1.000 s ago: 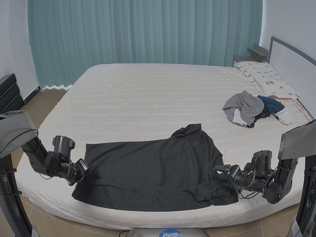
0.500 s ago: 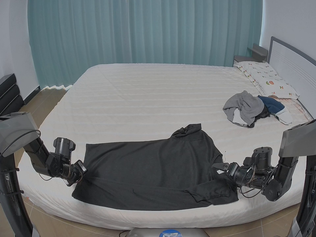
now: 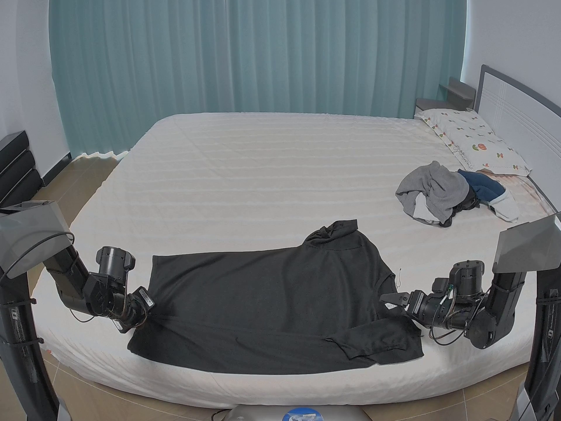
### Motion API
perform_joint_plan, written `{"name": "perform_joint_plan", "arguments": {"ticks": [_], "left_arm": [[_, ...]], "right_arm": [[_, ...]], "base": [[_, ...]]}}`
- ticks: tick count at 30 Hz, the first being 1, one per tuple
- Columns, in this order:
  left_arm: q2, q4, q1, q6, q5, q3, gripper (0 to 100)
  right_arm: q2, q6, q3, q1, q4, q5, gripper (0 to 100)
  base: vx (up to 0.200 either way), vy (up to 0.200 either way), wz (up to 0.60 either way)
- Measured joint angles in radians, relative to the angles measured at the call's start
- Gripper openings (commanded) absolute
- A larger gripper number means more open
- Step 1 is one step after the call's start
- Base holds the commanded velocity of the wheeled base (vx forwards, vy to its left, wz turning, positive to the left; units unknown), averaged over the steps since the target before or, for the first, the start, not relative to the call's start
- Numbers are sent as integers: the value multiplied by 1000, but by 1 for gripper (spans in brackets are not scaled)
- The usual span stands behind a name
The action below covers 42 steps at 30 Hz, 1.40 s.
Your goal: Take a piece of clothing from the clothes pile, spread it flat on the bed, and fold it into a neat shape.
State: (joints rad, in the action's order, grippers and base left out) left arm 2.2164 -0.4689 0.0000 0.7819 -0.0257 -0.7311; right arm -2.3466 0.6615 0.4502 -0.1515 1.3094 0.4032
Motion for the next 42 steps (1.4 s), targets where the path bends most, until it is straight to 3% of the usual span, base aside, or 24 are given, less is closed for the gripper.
{"name": "perform_joint_plan", "arguments": {"ticks": [7, 8, 19, 42], "left_arm": [[0, 0, 0, 0, 0, 0, 0], [0, 0, 0, 0, 0, 0, 0], [2, -1, -1, -3, 0, 2, 0], [-25, 6, 1, -1, 1, 22, 0]], "right_arm": [[-30, -59, -4, 2, 3, 2, 100], [-34, -67, -5, 0, 3, 3, 0], [-58, -129, -35, 0, 6, 4, 0], [-35, -48, -79, 29, 204, -8, 0]], "base": [[0, 0, 0], [0, 0, 0], [0, 0, 0], [0, 0, 0]]}}
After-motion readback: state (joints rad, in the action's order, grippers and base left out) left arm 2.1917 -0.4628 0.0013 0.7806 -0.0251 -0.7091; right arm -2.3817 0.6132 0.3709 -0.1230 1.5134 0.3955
